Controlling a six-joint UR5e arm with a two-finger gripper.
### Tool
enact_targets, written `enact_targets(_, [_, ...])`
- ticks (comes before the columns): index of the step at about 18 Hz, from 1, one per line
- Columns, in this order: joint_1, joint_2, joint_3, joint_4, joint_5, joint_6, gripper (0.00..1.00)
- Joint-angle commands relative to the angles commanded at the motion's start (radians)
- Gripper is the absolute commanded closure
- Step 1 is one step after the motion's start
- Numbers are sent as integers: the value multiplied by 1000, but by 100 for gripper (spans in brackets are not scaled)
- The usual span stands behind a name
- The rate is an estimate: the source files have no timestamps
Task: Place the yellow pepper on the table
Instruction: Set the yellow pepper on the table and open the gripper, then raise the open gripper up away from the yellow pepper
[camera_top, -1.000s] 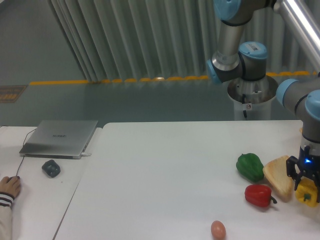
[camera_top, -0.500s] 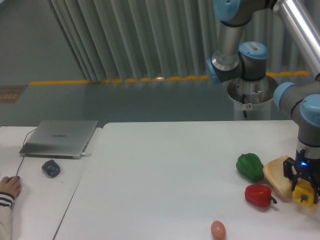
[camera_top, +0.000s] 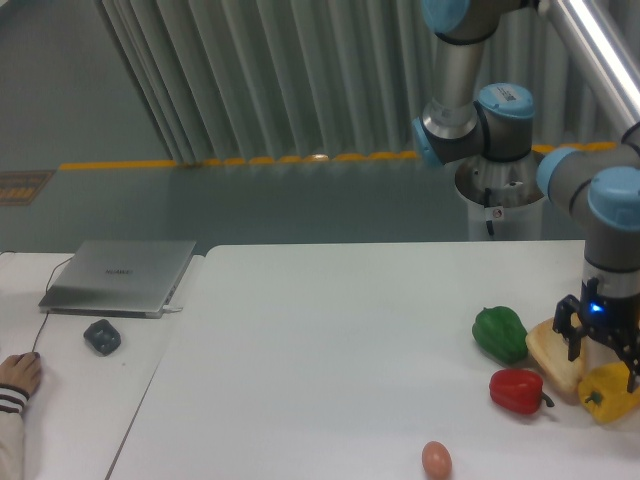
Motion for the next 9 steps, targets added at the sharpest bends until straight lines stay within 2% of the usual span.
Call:
enact_targets(3, [5,20,9,-37,6,24,0])
enact_targets(5, [14,23,6,-67,8,124,0])
enact_targets(9, [58,37,-2,-90,9,325,0])
